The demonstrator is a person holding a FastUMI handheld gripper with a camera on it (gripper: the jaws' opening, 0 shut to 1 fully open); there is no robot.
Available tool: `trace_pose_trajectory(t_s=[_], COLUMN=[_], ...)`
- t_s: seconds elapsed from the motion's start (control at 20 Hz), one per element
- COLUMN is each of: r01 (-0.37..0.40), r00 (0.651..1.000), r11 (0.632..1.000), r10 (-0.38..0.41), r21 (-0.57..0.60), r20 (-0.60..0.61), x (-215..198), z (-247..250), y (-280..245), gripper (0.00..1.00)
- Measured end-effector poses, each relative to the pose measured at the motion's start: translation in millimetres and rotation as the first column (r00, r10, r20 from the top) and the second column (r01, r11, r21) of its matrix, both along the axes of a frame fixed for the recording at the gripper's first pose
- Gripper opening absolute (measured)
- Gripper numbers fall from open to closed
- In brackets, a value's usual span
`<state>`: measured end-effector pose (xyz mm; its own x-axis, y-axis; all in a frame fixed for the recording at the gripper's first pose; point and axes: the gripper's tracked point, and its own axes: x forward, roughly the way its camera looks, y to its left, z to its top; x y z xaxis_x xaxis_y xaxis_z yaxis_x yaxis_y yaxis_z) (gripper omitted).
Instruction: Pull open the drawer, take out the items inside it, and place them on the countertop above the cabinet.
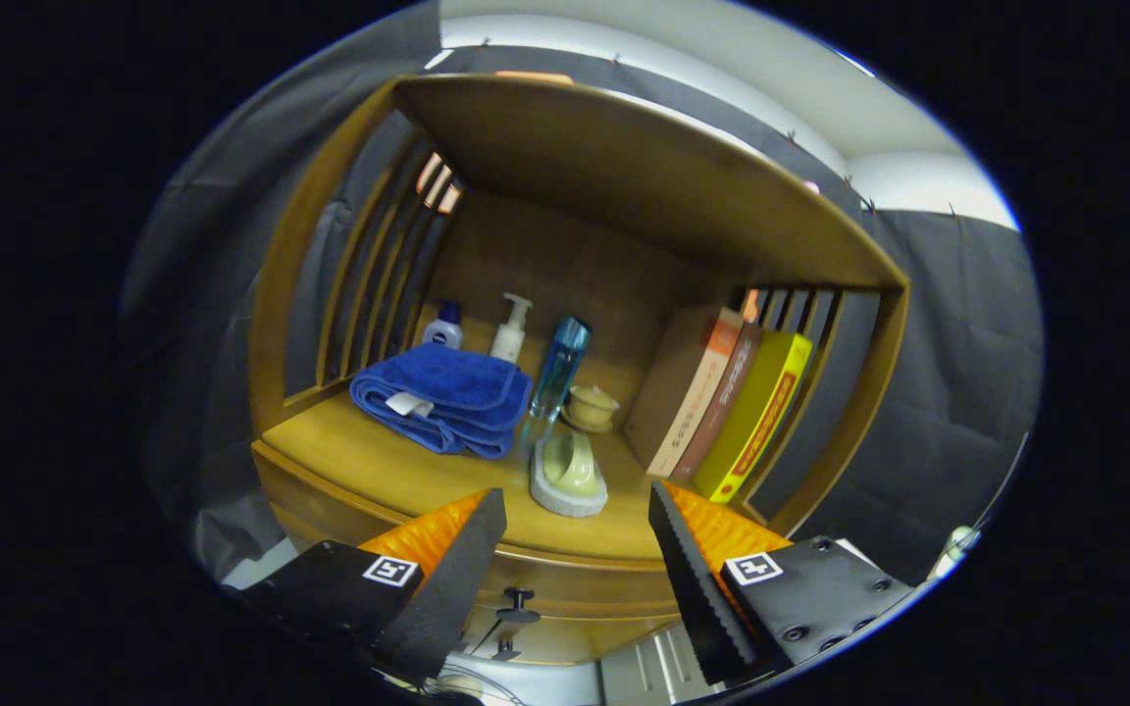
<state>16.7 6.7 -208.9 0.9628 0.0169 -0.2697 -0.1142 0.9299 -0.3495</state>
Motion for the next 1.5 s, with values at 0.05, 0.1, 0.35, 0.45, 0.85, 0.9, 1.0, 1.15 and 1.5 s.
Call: trace_pose_trajectory(t_s=[0.05, 0.1, 0.35, 0.45, 0.85, 0.9, 1.0, 1.15, 1.5], r01=[-0.013, -0.002, 0.073, 0.059, 0.095, 0.088, 0.105, 0.152, 0.186], r00=[1.000, 1.000, 0.997, 0.998, 0.995, 0.996, 0.994, 0.988, 0.982], r11=[0.999, 0.995, 0.959, 0.969, 0.953, 0.952, 0.932, 0.900, 0.918], r10=[0.013, 0.004, -0.073, -0.065, -0.095, -0.084, -0.093, -0.140, -0.161], r21=[0.043, 0.103, 0.273, 0.240, 0.287, 0.293, 0.347, 0.408, 0.350], r20=[-0.009, -0.026, -0.012, 0.015, -0.014, -0.026, -0.052, -0.060, -0.098], x=[-3.4, -5.8, 2.5, 2.1, 4.9, 3.5, 4.2, 10.1, 8.8], z=[0.2, -0.8, 37.9, 50.3, 40.6, 33.5, 21.0, 11.3, -26.7], y=[8.8, 12.5, -9.6, -15.9, -27.2, -21.1, -18.9, -31.7, -43.1], gripper=[0.98, 0.98, 0.98, 0.98, 0.98, 0.98, 0.98, 0.98, 0.97])
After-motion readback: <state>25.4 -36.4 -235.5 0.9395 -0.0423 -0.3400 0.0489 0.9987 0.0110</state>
